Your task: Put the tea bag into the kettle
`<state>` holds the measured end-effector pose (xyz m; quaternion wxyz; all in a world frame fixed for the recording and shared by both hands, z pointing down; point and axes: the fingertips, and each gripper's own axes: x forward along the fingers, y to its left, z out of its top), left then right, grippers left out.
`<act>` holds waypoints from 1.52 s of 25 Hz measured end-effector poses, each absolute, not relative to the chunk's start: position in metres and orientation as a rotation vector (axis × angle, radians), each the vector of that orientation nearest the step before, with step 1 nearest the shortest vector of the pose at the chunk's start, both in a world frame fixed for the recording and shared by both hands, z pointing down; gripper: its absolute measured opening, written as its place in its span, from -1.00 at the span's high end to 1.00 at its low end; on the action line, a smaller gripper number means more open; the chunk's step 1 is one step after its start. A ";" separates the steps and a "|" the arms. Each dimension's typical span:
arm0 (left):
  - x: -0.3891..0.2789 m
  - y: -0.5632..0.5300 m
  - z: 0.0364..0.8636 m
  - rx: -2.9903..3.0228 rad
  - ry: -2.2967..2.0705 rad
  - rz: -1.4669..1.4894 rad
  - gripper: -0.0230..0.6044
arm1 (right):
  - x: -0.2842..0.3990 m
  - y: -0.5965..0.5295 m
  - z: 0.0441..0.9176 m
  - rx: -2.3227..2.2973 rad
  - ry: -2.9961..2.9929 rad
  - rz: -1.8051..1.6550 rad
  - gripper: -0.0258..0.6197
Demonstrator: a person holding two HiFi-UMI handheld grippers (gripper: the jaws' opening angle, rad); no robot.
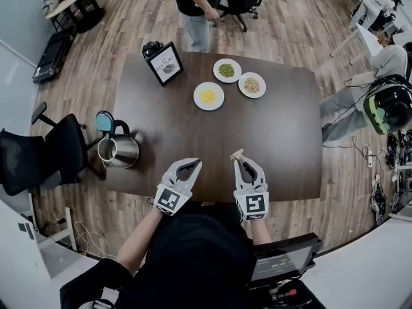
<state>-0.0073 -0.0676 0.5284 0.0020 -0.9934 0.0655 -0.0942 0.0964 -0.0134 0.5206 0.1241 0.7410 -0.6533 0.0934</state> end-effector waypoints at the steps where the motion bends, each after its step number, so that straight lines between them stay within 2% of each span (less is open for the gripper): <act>1: -0.008 -0.068 0.527 -3.123 0.220 -0.281 0.92 | 0.097 -0.013 0.518 2.165 -1.899 0.261 0.80; 16: -0.046 -0.075 0.525 -3.140 0.468 -0.242 0.92 | 0.081 -0.028 0.506 2.063 -1.973 0.178 0.80; 38: -0.166 -0.121 0.533 -3.039 0.909 -0.221 0.92 | -0.029 -0.104 0.504 1.808 -2.226 0.093 0.80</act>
